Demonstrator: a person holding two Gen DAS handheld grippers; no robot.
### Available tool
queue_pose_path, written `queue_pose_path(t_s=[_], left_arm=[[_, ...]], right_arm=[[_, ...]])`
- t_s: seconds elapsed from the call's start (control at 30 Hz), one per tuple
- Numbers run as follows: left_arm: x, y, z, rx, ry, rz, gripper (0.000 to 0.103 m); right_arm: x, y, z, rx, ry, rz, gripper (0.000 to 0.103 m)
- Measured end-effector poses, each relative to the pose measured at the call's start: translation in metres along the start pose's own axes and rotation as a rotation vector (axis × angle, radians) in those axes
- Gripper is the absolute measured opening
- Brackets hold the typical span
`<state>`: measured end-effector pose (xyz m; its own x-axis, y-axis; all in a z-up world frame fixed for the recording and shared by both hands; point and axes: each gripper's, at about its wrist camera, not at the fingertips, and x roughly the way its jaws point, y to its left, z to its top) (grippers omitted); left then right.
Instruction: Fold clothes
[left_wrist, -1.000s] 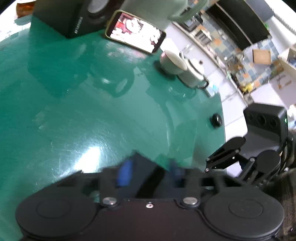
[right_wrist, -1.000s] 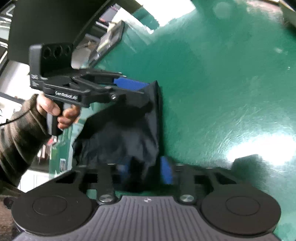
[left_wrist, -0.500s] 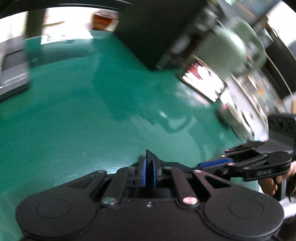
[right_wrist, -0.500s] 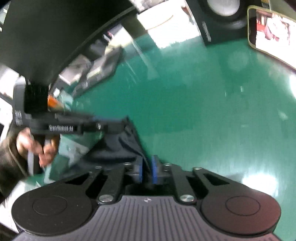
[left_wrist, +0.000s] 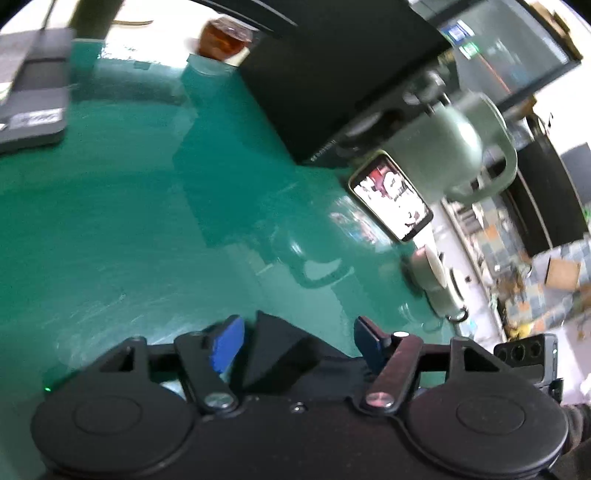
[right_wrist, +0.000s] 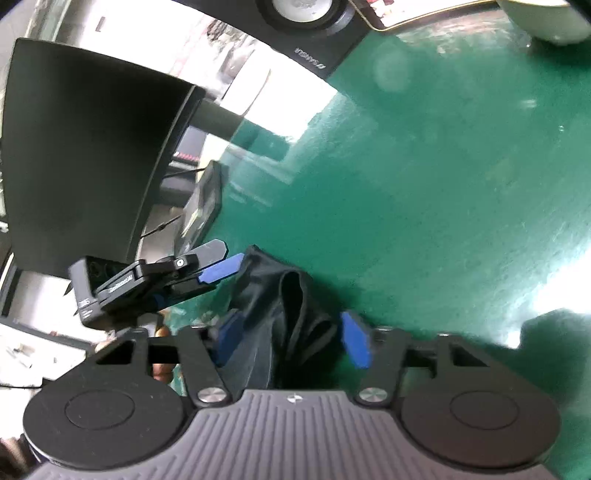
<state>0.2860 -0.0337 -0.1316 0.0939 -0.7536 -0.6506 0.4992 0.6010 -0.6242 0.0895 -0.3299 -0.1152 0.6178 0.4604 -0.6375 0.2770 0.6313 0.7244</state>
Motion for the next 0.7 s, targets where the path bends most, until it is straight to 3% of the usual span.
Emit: queue_pose_path(t_s=[0.03,0.07,0.17,0.37,0.47,0.53,0.57,0.6,0.63,0.7], left_arm=[[0.001,0.001,0.000,0.003,0.004,0.011,0.017],[0.005,-0.001,-0.001,0.016,0.017,0.045,0.008],[0.014,-0.007,-0.004,0.043,0.013,0.081,0.008],[0.021,-0.016,-0.007,0.068,-0.006,0.105,0.008],[0.015,-0.015,-0.008,0.050,-0.002,0.095,0.021],[-0.007,-0.010,-0.011,0.013,-0.024,0.065,0.052],[-0.023,-0.007,-0.015,-0.012,-0.044,0.041,0.059],[-0.037,-0.005,-0.020,-0.031,-0.055,0.017,0.075],[-0.046,-0.003,-0.026,-0.040,-0.053,0.006,0.083],[-0.071,0.005,-0.049,-0.062,-0.017,-0.001,0.083]], right_arm=[[-0.002,-0.003,0.000,0.013,-0.004,-0.011,0.023],[-0.005,-0.003,-0.001,0.016,-0.004,-0.019,0.022],[-0.013,-0.005,-0.003,0.020,-0.004,-0.042,0.017],[-0.014,-0.008,-0.003,0.037,0.043,-0.065,0.017],[-0.014,-0.008,-0.003,0.049,0.058,-0.054,0.027],[-0.020,-0.017,0.000,0.138,0.100,0.010,0.053],[-0.020,-0.019,-0.003,0.152,0.139,0.026,0.057],[-0.021,-0.021,-0.006,0.163,0.181,0.040,0.058],[-0.021,-0.022,-0.009,0.173,0.223,0.054,0.058],[-0.021,-0.023,-0.020,0.164,0.286,0.070,0.058]])
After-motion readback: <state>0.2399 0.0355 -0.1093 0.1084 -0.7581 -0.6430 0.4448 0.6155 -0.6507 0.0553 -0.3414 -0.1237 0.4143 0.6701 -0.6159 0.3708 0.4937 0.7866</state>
